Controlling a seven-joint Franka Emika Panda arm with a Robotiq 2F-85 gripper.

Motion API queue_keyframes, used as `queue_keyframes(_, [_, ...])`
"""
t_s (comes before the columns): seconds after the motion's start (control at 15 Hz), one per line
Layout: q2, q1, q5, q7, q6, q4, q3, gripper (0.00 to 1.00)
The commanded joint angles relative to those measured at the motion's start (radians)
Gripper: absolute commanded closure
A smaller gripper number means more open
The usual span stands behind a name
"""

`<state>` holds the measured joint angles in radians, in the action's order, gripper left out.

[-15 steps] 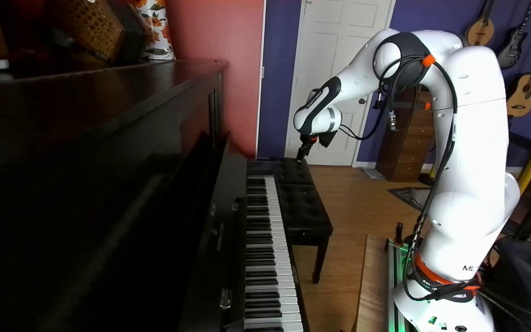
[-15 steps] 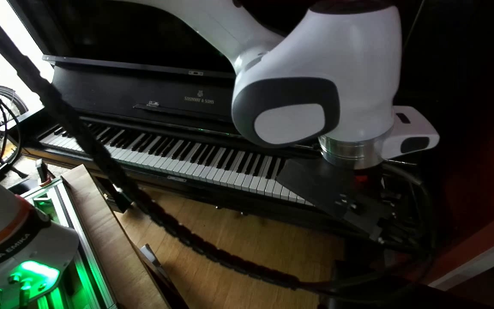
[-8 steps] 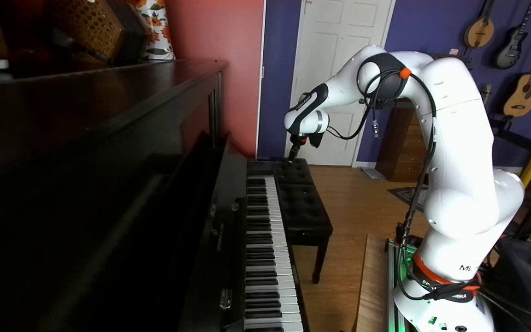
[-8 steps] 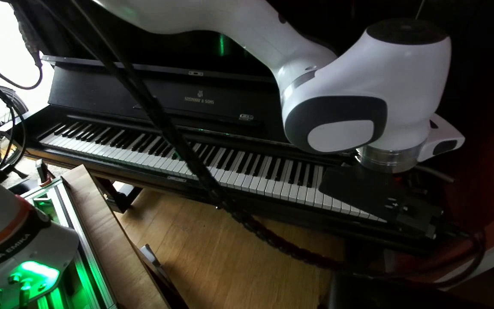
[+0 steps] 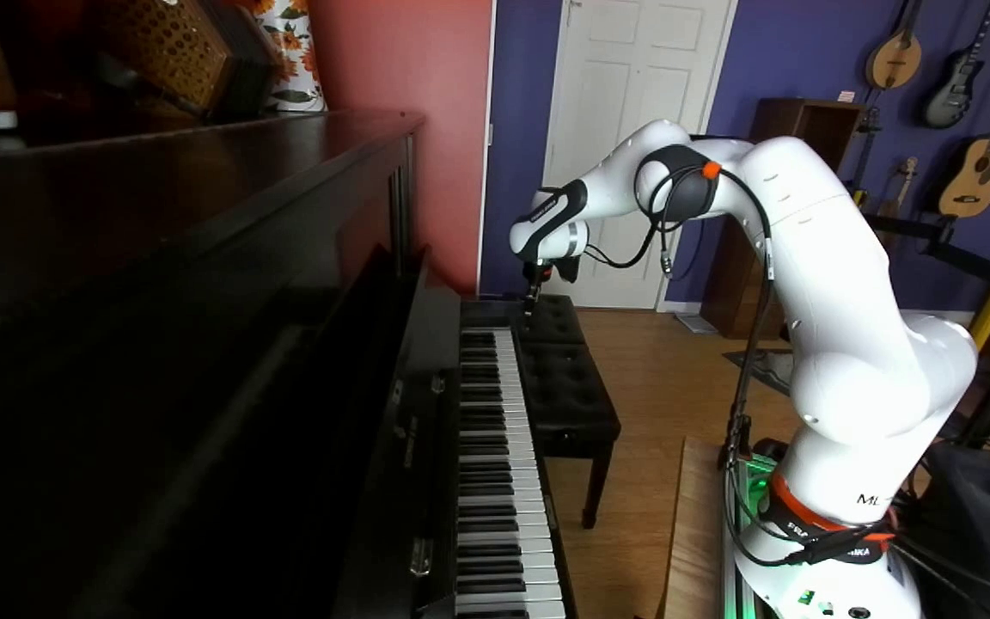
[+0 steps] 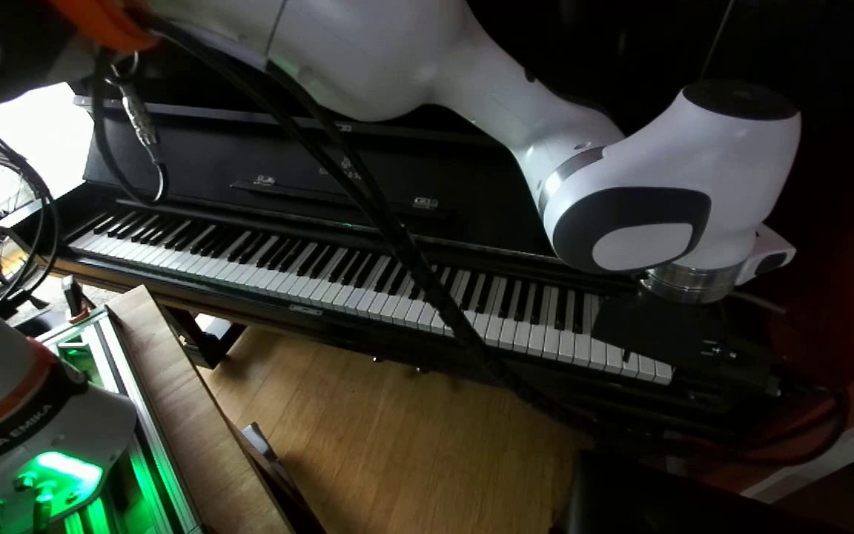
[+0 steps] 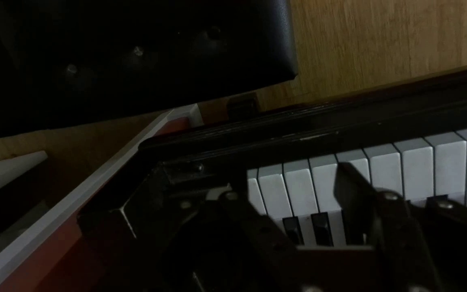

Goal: Press the second last right white key of the piano

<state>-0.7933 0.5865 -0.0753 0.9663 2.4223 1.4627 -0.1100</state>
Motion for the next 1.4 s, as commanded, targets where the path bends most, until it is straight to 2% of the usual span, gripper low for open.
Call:
queue_keyframes(0.0, [-0.114, 0.006, 0.036, 0.018, -0.024, -0.146, 0.013, 0.73])
queue_keyframes(0.2, [-0.185, 0.008, 0.047, 0.011, -0.002, -0.238, 0.020, 0.95])
queue_keyframes(0.27, [-0.203, 0.009, 0.050, 0.019, -0.008, -0.263, 0.026, 1.00])
queue_keyframes(0.33, [-0.220, 0.004, 0.060, 0.016, -0.008, -0.284, 0.020, 1.00])
queue_keyframes(0.4, [-0.157, -0.002, 0.036, 0.004, 0.001, -0.200, 0.014, 1.00])
queue_keyframes(1.33, [-0.185, 0.003, 0.031, 0.017, -0.001, -0.224, 0.032, 1.00])
